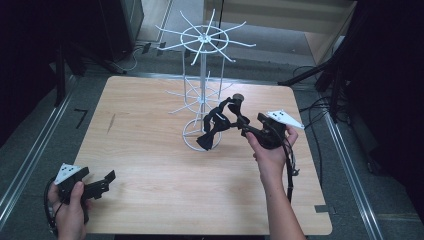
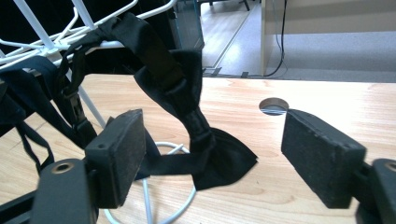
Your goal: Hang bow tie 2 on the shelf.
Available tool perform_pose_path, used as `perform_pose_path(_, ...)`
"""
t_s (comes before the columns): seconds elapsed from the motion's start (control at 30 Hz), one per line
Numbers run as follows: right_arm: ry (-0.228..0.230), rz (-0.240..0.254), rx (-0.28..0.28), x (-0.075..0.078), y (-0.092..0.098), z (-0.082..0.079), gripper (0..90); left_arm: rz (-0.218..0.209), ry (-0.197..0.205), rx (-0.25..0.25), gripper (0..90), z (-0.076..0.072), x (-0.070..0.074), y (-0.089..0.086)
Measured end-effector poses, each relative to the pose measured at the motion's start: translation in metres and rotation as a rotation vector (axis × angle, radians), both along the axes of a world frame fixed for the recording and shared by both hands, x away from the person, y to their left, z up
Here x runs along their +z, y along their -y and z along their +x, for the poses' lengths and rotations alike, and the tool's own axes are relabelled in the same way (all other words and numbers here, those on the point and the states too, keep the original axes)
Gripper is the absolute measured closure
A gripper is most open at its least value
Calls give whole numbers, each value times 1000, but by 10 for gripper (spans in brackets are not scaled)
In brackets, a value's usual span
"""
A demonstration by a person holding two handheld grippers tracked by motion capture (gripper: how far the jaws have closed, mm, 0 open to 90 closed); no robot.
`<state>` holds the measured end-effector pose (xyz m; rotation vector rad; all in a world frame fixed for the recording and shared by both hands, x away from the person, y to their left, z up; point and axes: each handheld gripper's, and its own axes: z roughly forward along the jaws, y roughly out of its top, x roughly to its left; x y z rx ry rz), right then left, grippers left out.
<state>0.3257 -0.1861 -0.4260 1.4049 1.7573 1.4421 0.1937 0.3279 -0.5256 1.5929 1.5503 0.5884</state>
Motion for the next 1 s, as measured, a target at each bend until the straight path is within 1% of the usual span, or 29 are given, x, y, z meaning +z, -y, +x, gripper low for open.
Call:
perform_pose_path(0.1,2,13,6,-1,7,-5,213,3,-1,-1,10,0,0,0)
perform_pose_path(0.13,2,19,15,-3,11,-8,193,1,2,1,10,0,0,0)
perform_pose_path(0.27,-6,20,21,-5,17,-11,168,-4,8,8,10,-1,0,0)
perform_pose_path(0.47,5,12,40,-9,26,-21,124,0,3,4,10,-1,0,0)
perform_pose_path(0.53,9,7,40,-12,29,-24,112,0,3,4,10,-1,0,0)
perform_pose_path(0.6,2,7,23,-14,33,-27,102,-2,6,5,10,-1,0,0)
perform_pose_path(0.7,-8,14,14,-17,39,-30,97,0,2,6,10,-1,0,-1)
perform_pose_path(0.77,-8,19,22,-19,43,-32,95,-2,1,8,10,-1,0,0)
perform_pose_path(0.83,-7,16,14,-20,47,-35,95,7,1,1,10,-1,0,0)
perform_pose_path(0.9,-2,21,18,-23,50,-38,95,10,1,1,10,-1,0,0)
perform_pose_path(1.0,-5,17,8,-28,55,-42,95,-3,7,10,10,-1,0,-1)
